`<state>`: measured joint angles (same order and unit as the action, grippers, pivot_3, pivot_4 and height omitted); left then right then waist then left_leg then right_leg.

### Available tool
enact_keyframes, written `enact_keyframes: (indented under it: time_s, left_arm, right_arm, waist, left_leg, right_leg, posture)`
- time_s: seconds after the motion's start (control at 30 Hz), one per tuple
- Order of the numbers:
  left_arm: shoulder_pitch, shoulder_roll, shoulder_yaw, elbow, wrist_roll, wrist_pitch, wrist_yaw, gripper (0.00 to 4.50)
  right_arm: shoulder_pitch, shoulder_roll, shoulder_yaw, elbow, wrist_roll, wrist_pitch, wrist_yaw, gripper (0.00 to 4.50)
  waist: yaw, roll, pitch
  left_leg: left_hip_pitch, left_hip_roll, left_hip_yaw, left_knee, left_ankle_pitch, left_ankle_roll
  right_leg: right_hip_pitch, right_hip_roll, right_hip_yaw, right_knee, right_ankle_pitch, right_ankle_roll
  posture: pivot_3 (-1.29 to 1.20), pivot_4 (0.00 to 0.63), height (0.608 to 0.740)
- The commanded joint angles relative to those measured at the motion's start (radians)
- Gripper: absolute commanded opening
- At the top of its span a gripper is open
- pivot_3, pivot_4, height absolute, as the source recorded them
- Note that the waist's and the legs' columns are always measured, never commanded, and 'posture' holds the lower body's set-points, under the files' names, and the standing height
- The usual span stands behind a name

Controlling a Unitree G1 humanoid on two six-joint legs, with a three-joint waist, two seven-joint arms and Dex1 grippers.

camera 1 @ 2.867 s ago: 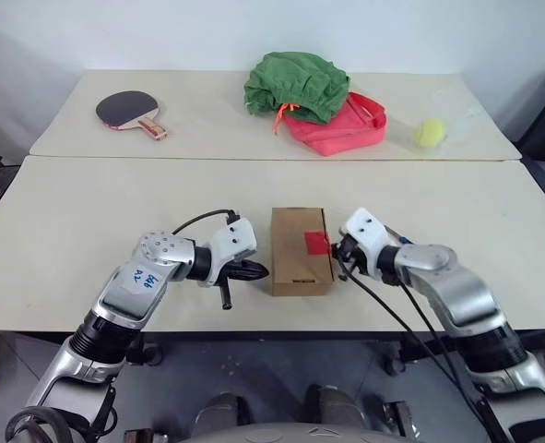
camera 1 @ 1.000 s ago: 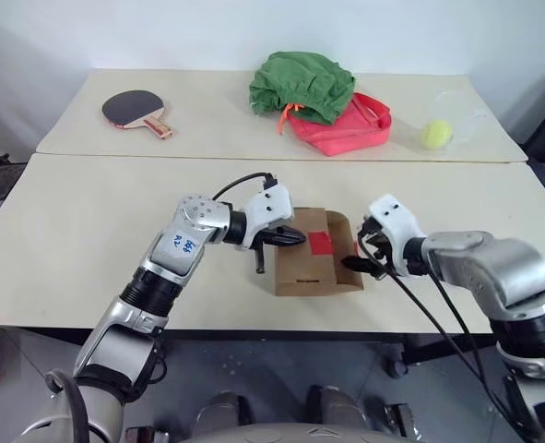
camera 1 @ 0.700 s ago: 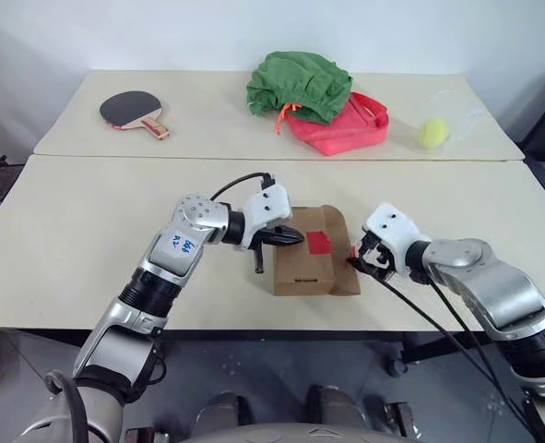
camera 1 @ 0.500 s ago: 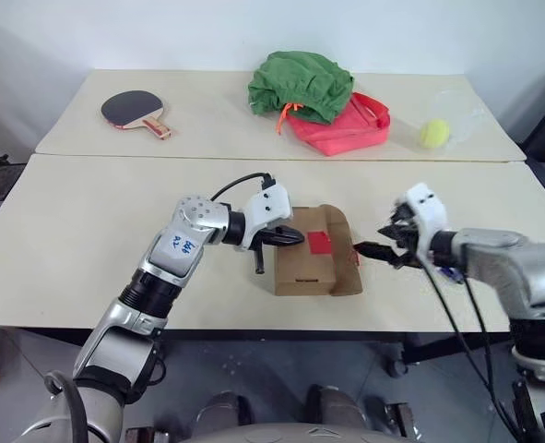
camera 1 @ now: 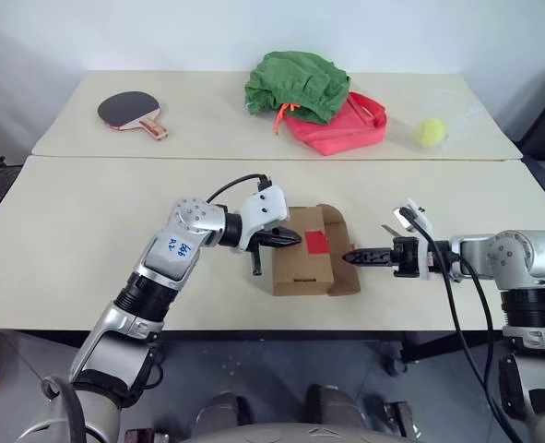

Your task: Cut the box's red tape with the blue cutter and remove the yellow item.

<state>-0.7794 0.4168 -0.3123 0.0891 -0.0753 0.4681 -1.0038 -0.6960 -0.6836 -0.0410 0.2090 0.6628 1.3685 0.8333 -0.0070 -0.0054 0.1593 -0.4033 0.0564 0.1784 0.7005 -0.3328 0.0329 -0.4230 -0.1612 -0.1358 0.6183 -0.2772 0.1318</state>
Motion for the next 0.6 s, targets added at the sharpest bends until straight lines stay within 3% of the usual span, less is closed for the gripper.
enact_keyframes:
  time_s: [0.03,0.1,0.3,0.6]
  left_arm:
    - [0.029,0.016,-0.025,-0.009,0.011,0.029,-0.007,0.0]
    - [0.032,0.02,-0.023,-0.018,0.01,0.035,-0.006,0.0]
    - [0.038,0.031,-0.019,-0.035,0.006,0.05,0.0,0.0]
    - [0.038,0.03,-0.015,-0.038,0.005,0.058,0.005,0.0]
  right_arm:
    - [-0.019,0.023,0.046,0.062,-0.026,-0.033,0.021,3.8]
    - [-0.034,0.029,0.058,0.102,-0.045,-0.053,0.029,3.33]
    - [-0.08,0.062,0.1,0.169,-0.059,-0.056,0.078,1.26]
    - [-0.141,0.102,0.195,0.264,-0.119,-0.063,0.131,1.26]
  waist:
    - [-0.001,0.0,0.0]
    - [-0.005,-0.001,0.0]
    - [-0.018,-0.001,0.0]
    - [-0.021,0.0,-0.001]
  left_leg:
    - [0.0,0.0,0.0,0.0,0.0,0.0]
    - [0.0,0.0,0.0,0.0,0.0,0.0]
    - [0.001,0.0,0.0,0.0,0.0,0.0]
    - [0.001,0.0,0.0,0.0,0.0,-0.001]
  right_leg:
    - [0.0,0.0,0.0,0.0,0.0,0.0]
    - [0.0,0.0,0.0,0.0,0.0,0.0]
    - [0.0,0.0,0.0,0.001,0.0,0.0]
    - [0.0,0.0,0.0,0.002,0.0,0.0]
  posture:
    - [0.0,0.15,0.74]
    - [0.0,0.15,0.74]
    - [0.0,0.15,0.74]
    - [0.0,0.15,0.74]
